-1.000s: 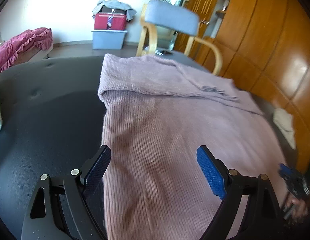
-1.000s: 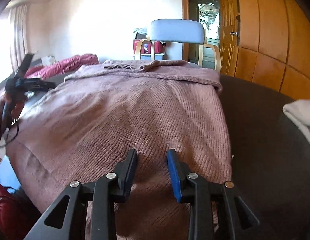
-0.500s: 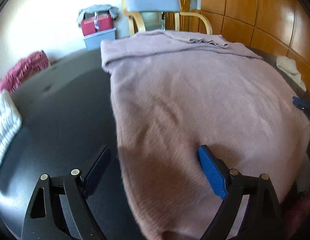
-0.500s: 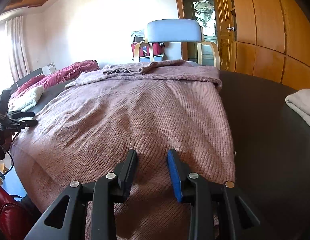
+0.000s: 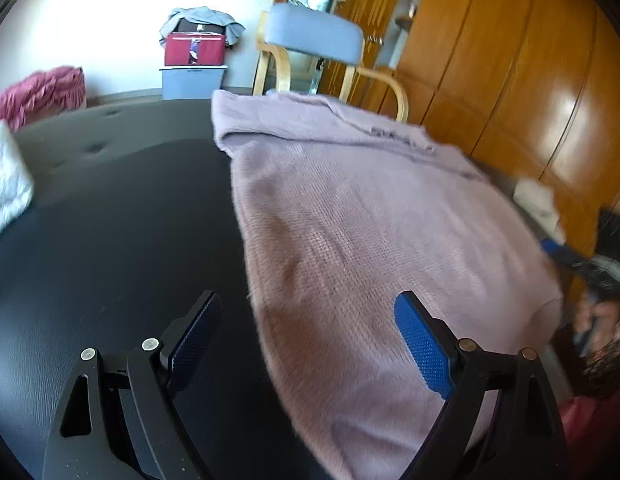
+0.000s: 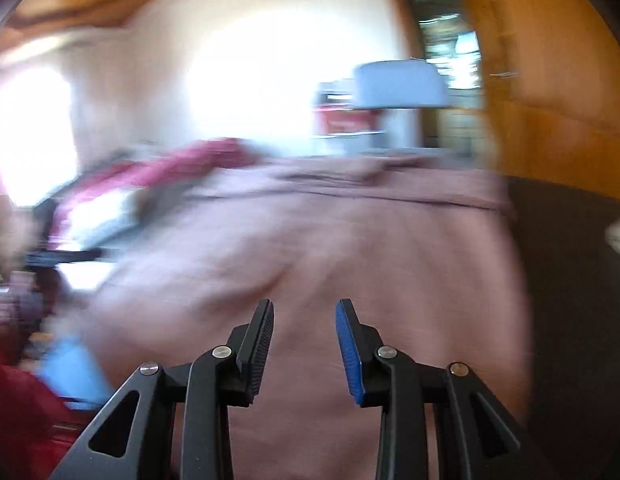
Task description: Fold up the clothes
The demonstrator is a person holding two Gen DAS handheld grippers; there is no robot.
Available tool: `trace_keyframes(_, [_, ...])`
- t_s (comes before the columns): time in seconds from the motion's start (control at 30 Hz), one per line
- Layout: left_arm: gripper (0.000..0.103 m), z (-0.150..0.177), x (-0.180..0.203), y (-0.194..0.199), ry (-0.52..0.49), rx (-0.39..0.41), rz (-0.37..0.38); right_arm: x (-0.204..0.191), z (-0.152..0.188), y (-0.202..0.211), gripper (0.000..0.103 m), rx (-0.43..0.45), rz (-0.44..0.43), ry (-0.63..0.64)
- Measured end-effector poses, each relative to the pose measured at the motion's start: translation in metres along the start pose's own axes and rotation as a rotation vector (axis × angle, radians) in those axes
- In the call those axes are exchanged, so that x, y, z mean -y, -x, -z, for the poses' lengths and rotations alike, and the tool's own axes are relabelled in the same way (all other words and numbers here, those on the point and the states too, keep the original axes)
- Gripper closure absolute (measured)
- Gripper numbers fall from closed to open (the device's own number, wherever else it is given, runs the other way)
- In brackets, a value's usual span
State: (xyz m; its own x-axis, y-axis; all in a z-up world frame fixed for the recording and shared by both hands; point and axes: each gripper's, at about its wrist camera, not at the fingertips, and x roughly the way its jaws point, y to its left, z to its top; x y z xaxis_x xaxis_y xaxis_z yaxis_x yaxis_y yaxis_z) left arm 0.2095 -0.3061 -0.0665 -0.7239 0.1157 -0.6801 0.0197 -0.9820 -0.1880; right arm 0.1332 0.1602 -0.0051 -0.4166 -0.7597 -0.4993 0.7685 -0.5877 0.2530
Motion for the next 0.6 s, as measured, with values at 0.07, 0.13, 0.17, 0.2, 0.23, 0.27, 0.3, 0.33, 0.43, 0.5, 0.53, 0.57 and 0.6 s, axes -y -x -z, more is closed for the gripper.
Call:
trace_keyframes(0.07, [0.012, -0.003, 0.01, -0.015, -0.077, -0.024, -0.059, -0.027, -0.009, -0.024, 0.072, -0.04, -0.146, 0.026])
trace_keyframes(0.13, [0.012, -0.006, 0.012, -0.032, -0.131, -0.066, -0.13, -0.056, -0.017, -0.05, 0.072, -0.085, -0.271, 0.057])
trace_keyframes(0.17, [0.012, -0.008, 0.009, -0.034, -0.117, -0.071, -0.113, -0.07, -0.019, -0.063, 0.072, -0.112, -0.328, 0.067])
trace_keyframes(0.2, [0.012, -0.009, 0.006, -0.035, -0.105, -0.074, -0.105, -0.086, -0.019, -0.078, 0.072, -0.153, -0.39, 0.073])
trace_keyframes(0.23, [0.012, -0.01, 0.003, -0.036, -0.093, -0.076, -0.097, -0.101, -0.018, -0.092, 0.072, -0.194, -0.444, 0.079])
trace_keyframes(0.27, [0.012, -0.01, -0.001, -0.037, -0.081, -0.079, -0.089, -0.114, -0.015, -0.103, 0.071, -0.233, -0.482, 0.086])
trace_keyframes(0.3, [0.012, -0.011, -0.003, -0.038, -0.074, -0.079, -0.085, -0.128, -0.011, -0.115, 0.072, -0.273, -0.512, 0.102])
trace_keyframes(0.33, [0.012, -0.01, -0.002, -0.038, -0.077, -0.076, -0.088, -0.141, -0.006, -0.126, 0.072, -0.31, -0.533, 0.123])
trace_keyframes(0.43, [0.012, -0.008, -0.004, -0.039, -0.072, -0.071, -0.081, -0.168, 0.009, -0.149, 0.071, -0.38, -0.56, 0.178])
trace_keyframes(0.5, [0.012, -0.007, -0.005, -0.038, -0.064, -0.071, -0.071, -0.183, 0.016, -0.159, 0.071, -0.406, -0.575, 0.206])
trace_keyframes(0.53, [0.012, -0.007, -0.005, -0.037, -0.066, -0.073, -0.07, -0.185, 0.016, -0.161, 0.071, -0.4, -0.578, 0.207])
trace_keyframes(0.57, [0.012, -0.008, -0.005, -0.037, -0.066, -0.077, -0.068, -0.188, 0.015, -0.164, 0.071, -0.399, -0.572, 0.205])
trace_keyframes(0.6, [0.012, -0.008, -0.005, -0.037, -0.067, -0.081, -0.067, -0.19, 0.015, -0.166, 0.071, -0.395, -0.567, 0.205])
